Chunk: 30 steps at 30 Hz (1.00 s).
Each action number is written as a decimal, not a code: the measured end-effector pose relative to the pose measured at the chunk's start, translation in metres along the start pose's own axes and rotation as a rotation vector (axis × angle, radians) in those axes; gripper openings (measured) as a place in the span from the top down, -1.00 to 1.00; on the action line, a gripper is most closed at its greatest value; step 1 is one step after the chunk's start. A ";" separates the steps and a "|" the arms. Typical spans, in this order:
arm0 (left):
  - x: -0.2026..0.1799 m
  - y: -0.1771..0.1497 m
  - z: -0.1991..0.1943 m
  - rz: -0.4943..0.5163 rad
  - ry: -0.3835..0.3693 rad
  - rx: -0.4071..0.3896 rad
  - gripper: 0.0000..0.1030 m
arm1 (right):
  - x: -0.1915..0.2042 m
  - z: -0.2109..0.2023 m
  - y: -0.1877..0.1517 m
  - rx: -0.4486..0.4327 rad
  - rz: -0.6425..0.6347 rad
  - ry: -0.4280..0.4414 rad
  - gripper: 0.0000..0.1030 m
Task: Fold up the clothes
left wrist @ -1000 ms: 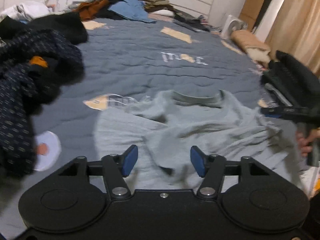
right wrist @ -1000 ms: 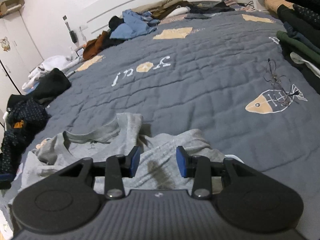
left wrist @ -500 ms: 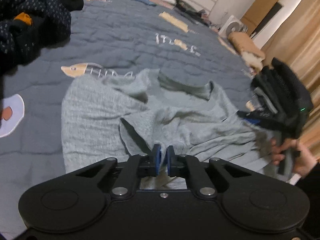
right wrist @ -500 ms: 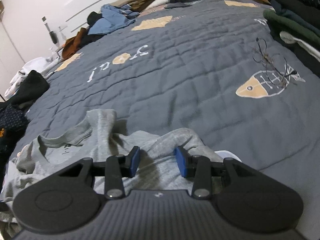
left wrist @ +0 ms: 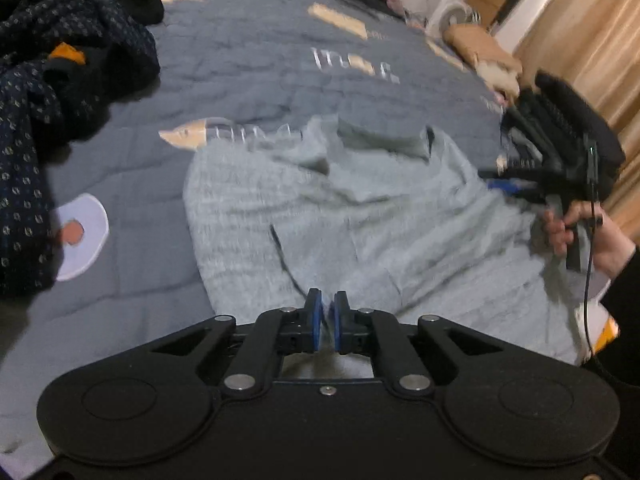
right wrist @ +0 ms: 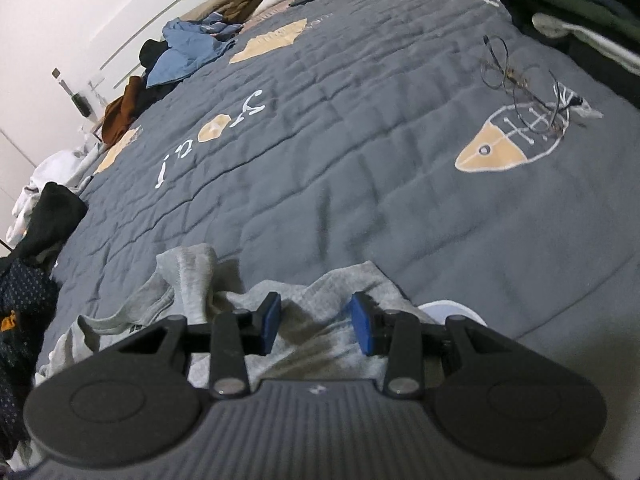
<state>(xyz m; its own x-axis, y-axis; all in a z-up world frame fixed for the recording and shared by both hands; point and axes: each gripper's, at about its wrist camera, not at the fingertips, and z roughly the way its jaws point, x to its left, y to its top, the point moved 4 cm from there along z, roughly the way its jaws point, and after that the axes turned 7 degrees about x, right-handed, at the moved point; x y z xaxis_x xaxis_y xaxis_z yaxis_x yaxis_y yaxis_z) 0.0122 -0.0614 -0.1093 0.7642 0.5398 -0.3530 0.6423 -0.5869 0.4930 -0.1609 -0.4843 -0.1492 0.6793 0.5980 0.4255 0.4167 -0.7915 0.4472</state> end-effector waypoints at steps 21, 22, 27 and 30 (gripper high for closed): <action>0.001 0.042 0.004 -0.042 0.077 -0.185 0.89 | 0.007 0.002 -0.007 -0.030 -0.145 -0.053 0.26; 0.003 0.043 0.002 -0.050 0.084 -0.195 0.89 | 0.006 0.001 -0.007 -0.039 -0.141 -0.052 0.26; 0.008 0.032 0.035 -0.023 0.190 -0.078 0.74 | 0.006 -0.006 -0.005 -0.051 -0.127 -0.038 0.26; 0.013 0.030 0.039 -0.037 0.191 -0.054 0.60 | 0.006 -0.010 -0.004 -0.058 -0.118 -0.030 0.25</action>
